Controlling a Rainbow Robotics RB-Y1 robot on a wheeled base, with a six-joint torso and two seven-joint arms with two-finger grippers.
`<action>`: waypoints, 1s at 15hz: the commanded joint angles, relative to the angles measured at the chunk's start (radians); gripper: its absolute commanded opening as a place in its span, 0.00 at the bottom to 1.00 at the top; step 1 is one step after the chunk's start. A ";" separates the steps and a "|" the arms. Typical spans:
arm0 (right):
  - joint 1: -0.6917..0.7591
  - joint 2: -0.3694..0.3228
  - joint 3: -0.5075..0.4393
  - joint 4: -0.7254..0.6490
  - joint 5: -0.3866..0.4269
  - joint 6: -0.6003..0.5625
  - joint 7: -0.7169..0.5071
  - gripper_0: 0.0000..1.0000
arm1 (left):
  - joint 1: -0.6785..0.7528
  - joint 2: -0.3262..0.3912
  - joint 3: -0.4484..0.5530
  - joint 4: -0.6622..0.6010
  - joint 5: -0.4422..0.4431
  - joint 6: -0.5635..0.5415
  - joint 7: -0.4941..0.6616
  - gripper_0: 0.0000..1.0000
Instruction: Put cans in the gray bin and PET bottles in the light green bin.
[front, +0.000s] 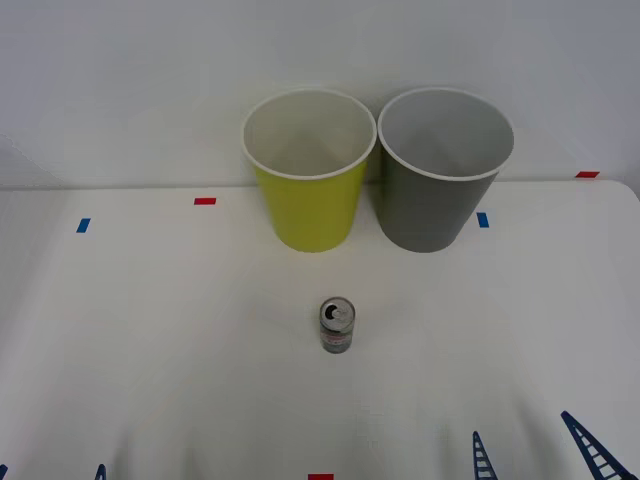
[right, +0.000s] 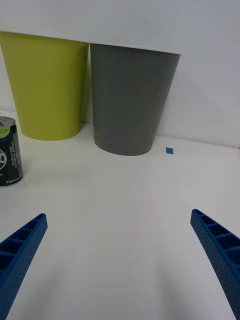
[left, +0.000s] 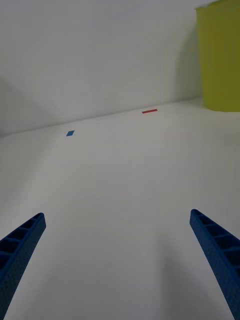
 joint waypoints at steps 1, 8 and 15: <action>0.000 0.000 0.000 0.000 0.000 0.000 0.000 1.00 | 0.000 0.000 0.000 0.000 0.000 0.000 0.000 1.00; 0.000 0.000 0.000 0.000 0.000 0.000 0.000 1.00 | 0.000 0.000 0.000 0.000 0.000 0.000 0.000 1.00; -0.038 -0.002 0.038 0.060 0.000 -0.032 0.020 1.00 | 0.000 0.000 0.000 0.000 0.000 0.000 0.000 1.00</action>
